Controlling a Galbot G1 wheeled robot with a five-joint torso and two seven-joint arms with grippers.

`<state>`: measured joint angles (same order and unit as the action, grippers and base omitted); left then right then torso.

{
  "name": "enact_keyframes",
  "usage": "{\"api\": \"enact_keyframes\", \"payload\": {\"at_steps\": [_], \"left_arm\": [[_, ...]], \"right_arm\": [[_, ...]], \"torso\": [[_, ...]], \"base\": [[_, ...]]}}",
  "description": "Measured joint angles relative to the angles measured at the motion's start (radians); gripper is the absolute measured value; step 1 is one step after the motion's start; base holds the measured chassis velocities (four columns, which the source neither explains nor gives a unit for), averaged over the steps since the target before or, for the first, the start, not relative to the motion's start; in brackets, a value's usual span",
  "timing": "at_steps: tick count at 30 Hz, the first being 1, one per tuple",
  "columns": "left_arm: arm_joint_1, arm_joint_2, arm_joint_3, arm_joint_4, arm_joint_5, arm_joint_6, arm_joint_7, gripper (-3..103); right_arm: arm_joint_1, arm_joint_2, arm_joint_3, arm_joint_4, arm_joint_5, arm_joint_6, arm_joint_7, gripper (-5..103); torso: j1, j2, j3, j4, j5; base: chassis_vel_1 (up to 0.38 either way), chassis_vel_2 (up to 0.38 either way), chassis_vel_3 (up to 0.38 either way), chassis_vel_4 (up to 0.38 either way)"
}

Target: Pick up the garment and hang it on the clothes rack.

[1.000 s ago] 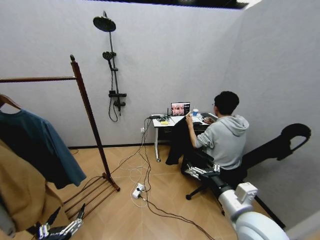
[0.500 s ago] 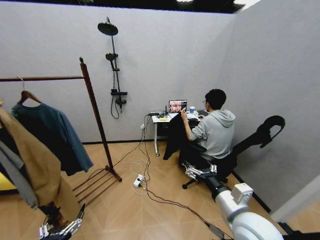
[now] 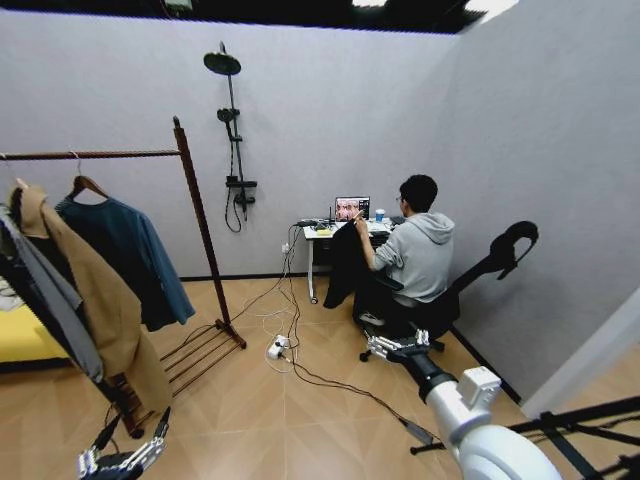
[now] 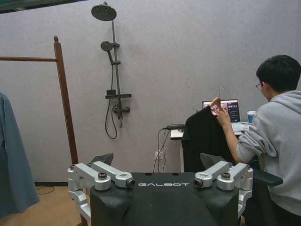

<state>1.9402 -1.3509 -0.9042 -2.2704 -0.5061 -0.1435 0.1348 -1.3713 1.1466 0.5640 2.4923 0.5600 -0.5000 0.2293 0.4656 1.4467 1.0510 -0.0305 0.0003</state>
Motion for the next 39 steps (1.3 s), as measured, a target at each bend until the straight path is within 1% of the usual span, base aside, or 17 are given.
{"api": "enact_keyframes", "payload": {"at_steps": [2, 9, 10, 12, 18, 21, 22, 23, 24, 25, 30, 31, 33, 39], "left_arm": [[0.000, 0.000, 0.000, 0.000, 0.000, 0.000, 0.000, 100], [0.000, 0.000, 0.000, 0.000, 0.000, 0.000, 0.000, 100], [0.000, 0.000, 0.000, 0.000, 0.000, 0.000, 0.000, 100], [0.000, 0.000, 0.000, 0.000, 0.000, 0.000, 0.000, 100], [0.000, 0.000, 0.000, 0.000, 0.000, 0.000, 0.000, 100], [0.000, 0.000, 0.000, 0.000, 0.000, 0.000, 0.000, 100], [0.000, 0.000, 0.000, 0.000, 0.000, 0.000, 0.000, 100], [0.000, 0.000, 0.000, 0.000, 0.000, 0.000, 0.000, 100], [0.000, 0.000, 0.000, 0.000, 0.000, 0.000, 0.000, 100], [0.000, 0.000, 0.000, 0.000, 0.000, 0.000, 0.000, 100], [0.000, 0.000, 0.000, 0.000, 0.000, 0.000, 0.000, 100], [0.000, 0.000, 0.000, 0.000, 0.000, 0.000, 0.000, 100], [0.000, 0.000, 0.000, 0.000, 0.000, 0.000, 0.000, 100], [0.000, 0.000, 0.000, 0.000, 0.000, 0.000, 0.000, 100]], "right_arm": [[0.000, 0.003, -0.001, -0.004, -0.003, 0.000, 0.000, 100], [0.001, 0.016, -0.007, -0.020, -0.013, 0.001, -0.004, 100], [0.003, 0.019, -0.010, -0.024, -0.015, 0.001, -0.005, 100], [0.007, 0.023, -0.012, -0.030, -0.016, 0.001, -0.007, 100], [0.013, 0.018, -0.010, -0.047, -0.017, 0.004, -0.008, 100], [0.013, 0.016, -0.009, -0.053, -0.017, 0.006, -0.011, 100], [0.016, 0.014, -0.008, -0.064, -0.015, 0.030, -0.020, 100], [0.019, 0.012, -0.007, -0.076, -0.018, 0.052, -0.029, 100], [0.019, 0.012, -0.007, -0.076, -0.018, 0.052, -0.029, 100], [0.021, 0.011, -0.003, -0.088, -0.022, 0.069, -0.045, 100], [0.021, 0.012, 0.004, -0.101, -0.020, 0.079, -0.058, 100], [0.024, 0.013, 0.007, -0.108, -0.020, 0.080, -0.060, 100], [0.026, 0.013, 0.008, -0.111, -0.020, 0.082, -0.061, 100], [0.050, 0.012, 0.028, -0.121, -0.041, 0.093, -0.075, 100]], "torso": [[0.000, 0.000, 0.000, 0.0000, -0.0006], [0.000, 0.000, 0.000, 0.0000, -0.0005], [0.000, 0.000, 0.000, 0.0000, 0.0000], [0.000, 0.000, 0.000, 0.0000, -0.0005], [0.000, 0.000, 0.000, 0.0000, -0.0006], [0.000, 0.000, 0.000, -0.0002, 0.0004], [0.000, 0.000, 0.000, 0.0000, -0.0007], [0.000, 0.000, 0.000, 0.0000, -0.0005], [0.000, 0.000, 0.000, 0.0000, -0.0005], [-0.001, 0.000, 0.000, 0.0000, -0.0001], [-0.001, 0.001, 0.000, -0.0001, -0.0006], [-0.001, 0.000, 0.000, -0.0001, 0.0000], [0.000, 0.000, 0.000, -0.0001, -0.0001], [0.001, 0.000, 0.000, 0.0001, -0.0005]], "base": [[0.174, -0.184, -0.200, 0.190], [0.188, -0.194, -0.206, 0.215], [0.208, -0.213, -0.189, 0.221], [0.184, -0.212, -0.185, 0.213], [0.200, -0.194, -0.207, 0.196], [0.195, -0.177, -0.206, 0.186], [0.163, -0.193, -0.182, 0.181], [0.156, -0.156, -0.173, 0.181], [0.156, -0.156, -0.173, 0.181], [0.156, -0.101, -0.141, 0.131], [0.056, -0.085, -0.101, 0.076], [0.000, 0.000, 0.000, 0.000], [-0.030, -0.007, 0.022, -0.028], [-0.031, 0.016, 0.023, -0.024]]}}
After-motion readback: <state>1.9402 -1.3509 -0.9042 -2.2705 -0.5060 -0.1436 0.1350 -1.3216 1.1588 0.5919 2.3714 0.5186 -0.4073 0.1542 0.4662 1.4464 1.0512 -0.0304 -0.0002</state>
